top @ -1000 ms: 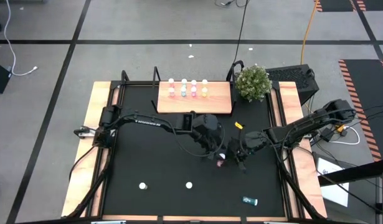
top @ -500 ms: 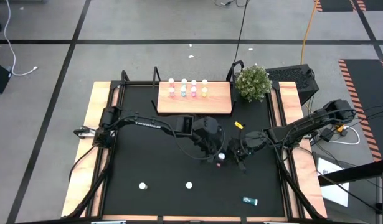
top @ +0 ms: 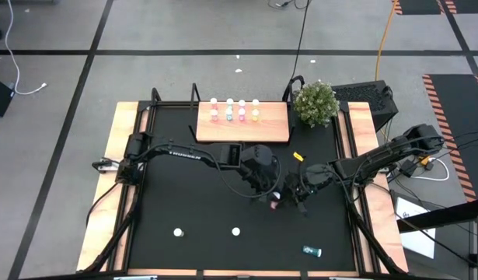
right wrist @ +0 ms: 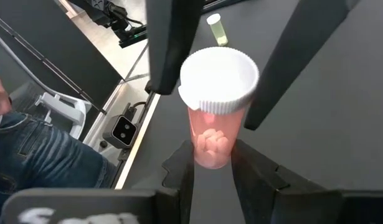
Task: Pick and place medicine bottles onto shelf by color
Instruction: Put the orange pill bottle on the shelf aligned with the other orange pill bottles
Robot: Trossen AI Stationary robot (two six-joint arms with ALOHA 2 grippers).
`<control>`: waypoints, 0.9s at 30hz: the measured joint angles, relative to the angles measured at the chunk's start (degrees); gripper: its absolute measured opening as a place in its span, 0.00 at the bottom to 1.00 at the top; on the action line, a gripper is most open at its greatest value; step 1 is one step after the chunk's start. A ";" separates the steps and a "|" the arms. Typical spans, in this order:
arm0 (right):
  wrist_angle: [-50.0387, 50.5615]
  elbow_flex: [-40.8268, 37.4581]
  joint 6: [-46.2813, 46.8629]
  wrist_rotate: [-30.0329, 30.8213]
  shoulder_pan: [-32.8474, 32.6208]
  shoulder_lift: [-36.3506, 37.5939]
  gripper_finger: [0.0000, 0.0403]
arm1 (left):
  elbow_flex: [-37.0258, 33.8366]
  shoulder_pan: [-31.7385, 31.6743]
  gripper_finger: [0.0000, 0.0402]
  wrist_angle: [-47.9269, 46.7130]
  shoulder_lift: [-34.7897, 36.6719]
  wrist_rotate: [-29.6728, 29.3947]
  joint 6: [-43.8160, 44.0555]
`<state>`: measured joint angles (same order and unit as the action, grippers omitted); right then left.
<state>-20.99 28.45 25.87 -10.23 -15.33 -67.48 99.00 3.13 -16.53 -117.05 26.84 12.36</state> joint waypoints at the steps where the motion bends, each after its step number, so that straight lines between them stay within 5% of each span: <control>1: 0.00 0.00 -0.02 -0.01 0.00 0.00 0.22 | 0.00 -0.03 0.36 0.00 0.00 0.03 -0.02; 6: 0.00 0.00 -2.79 1.93 0.02 0.00 0.27 | 0.00 -0.64 0.30 -0.07 0.16 0.27 -0.03; 16: 2.97 -0.02 -4.04 12.07 1.49 1.80 0.53 | -0.08 -3.88 0.31 -1.61 4.33 -0.66 -0.17; 27: 18.70 -0.04 -5.25 19.44 5.31 15.11 0.57 | 0.11 -11.91 0.31 -14.90 17.05 -17.75 -12.30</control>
<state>-2.30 28.41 20.62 9.21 -10.02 -52.37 99.11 -8.78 -31.43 -100.01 9.10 0.05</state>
